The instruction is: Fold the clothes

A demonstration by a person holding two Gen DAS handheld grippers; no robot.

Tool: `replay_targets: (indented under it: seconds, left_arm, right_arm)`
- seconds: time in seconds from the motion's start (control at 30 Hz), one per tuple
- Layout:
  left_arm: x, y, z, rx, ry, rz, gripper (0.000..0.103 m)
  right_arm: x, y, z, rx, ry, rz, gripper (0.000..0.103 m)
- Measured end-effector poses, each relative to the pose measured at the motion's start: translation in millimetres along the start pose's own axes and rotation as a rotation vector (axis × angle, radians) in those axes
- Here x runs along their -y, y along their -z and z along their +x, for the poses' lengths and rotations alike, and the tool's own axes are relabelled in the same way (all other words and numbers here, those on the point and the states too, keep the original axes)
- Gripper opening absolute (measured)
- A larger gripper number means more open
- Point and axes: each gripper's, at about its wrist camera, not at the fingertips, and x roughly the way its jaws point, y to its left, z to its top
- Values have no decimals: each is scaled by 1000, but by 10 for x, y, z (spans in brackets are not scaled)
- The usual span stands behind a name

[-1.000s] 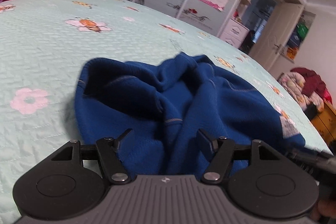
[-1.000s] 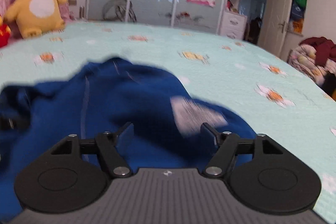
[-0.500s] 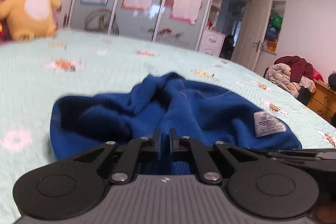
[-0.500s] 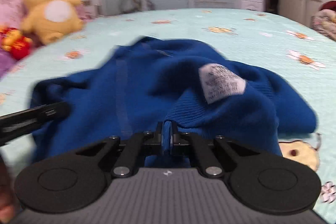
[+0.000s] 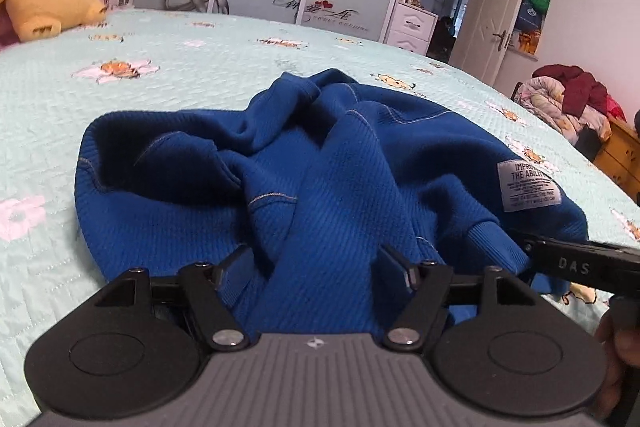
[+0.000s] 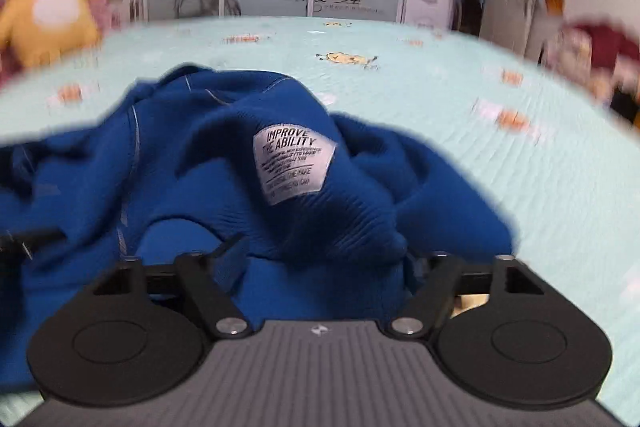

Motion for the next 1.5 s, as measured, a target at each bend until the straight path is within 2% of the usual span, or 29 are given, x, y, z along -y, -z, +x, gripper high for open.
replay_targets:
  seconds: [0.07,0.1,0.13,0.2,0.27,0.37,0.47,0.53,0.57,0.6,0.63,0.67,0.7,0.73,0.77,0.83,0.9,1.0,1.13,1.2,1.23,1.27,1.37,1.4,1.5]
  left_arm:
    - [19,8,0,2,4,15,65]
    - [30,11,1,3,5,24,59]
    - [49,16,-2,8,5,36,53]
    - [61,3,-44,40,12,58,21]
    - [28,-40,-149,125,26,36,20]
    - [-115,-126,-397,262,90,-49,19]
    - [-307,-165,-549,335,84,-156,19]
    - [-414,-158,-526,321,29,-214,20]
    - [-435,-156,-483,298,15,-228,21]
    - [-458,-142,-437,272,10,-240,23]
    - [-465,-129,-393,245,5,-250,26]
    - [-454,-120,-363,222,-1,-253,33]
    - [-437,-115,-339,200,-1,-249,44]
    - [-408,-121,-309,176,2,-238,50]
    - [-397,-126,-294,166,0,-231,58]
    - [-372,-129,-255,147,-8,-217,65]
    - [-338,-108,-213,113,-4,-200,67]
    - [-299,-72,-190,96,-22,-173,68]
    - [-265,-57,-149,89,-29,-150,71]
    - [-261,-42,-125,82,-35,-135,71]
    - [-241,-34,-118,81,-38,-126,71]
    - [-228,-31,-117,82,-40,-119,71]
    - [-204,-31,-136,96,-35,-102,69]
    - [-200,-35,-147,102,-31,-97,68]
    - [-177,-50,-171,114,-14,-83,67]
  right_arm:
    - [-11,68,11,18,-19,53,46]
    - [-22,98,12,26,-26,74,39]
    - [-68,104,-10,31,-19,58,18]
    - [-138,106,-88,38,-14,38,17]
    - [-125,83,-240,42,-49,39,15]
    - [-219,76,-570,60,-140,6,14]
    - [-386,98,-1033,75,-283,-66,14]
    - [-467,181,-1318,66,-382,-125,19]
    - [-478,224,-1413,69,-397,-149,23]
    - [-436,239,-1452,82,-380,-145,26]
    - [-384,247,-1479,94,-361,-134,39]
    - [-262,203,-1419,97,-321,-69,55]
    - [-139,159,-1358,101,-281,-4,63]
    - [-16,115,-1298,104,-240,61,73]
    - [110,71,-1229,103,-202,128,76]
    - [379,-23,-942,37,-148,254,76]
    - [557,-81,-646,-4,-53,300,76]
    - [698,-57,-243,-35,53,276,76]
    - [633,6,138,-58,82,208,76]
    - [544,12,223,-39,115,158,76]
    - [510,9,236,-27,125,140,66]
    - [501,-10,263,-21,119,133,43]
    - [548,-92,248,3,133,85,8]
    - [612,-150,200,24,157,70,4]
    - [990,-381,-39,120,276,90,3]
